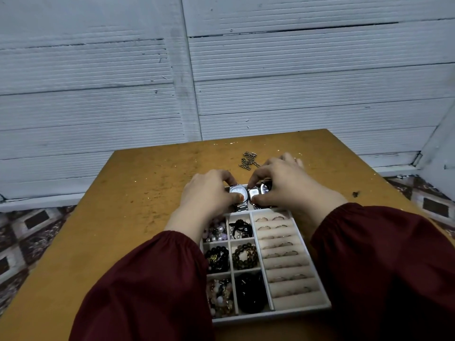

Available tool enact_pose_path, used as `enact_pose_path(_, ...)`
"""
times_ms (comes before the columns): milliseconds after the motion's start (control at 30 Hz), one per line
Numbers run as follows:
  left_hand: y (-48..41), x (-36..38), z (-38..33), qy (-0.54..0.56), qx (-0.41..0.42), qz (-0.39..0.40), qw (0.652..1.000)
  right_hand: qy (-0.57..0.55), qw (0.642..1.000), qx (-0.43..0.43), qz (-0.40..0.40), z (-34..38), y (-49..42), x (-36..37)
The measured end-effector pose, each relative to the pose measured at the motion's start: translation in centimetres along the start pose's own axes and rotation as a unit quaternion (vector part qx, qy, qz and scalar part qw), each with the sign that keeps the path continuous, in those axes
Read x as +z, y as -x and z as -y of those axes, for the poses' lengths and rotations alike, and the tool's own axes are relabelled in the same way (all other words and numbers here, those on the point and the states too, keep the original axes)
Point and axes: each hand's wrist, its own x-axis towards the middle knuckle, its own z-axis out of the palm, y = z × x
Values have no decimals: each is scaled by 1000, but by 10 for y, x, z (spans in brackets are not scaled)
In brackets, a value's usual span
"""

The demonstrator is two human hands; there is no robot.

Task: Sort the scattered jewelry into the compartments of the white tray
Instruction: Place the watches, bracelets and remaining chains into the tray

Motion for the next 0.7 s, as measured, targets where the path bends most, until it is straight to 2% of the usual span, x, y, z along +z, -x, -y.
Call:
enact_pose_path(400,3,-5,-12,12,-14,2,1000,-18,1000,-1,-21,-5,3,4)
enact_pose_path(700,3,-5,-8,13,-6,10,1000,-131,990,41,-17,-22,10,-6)
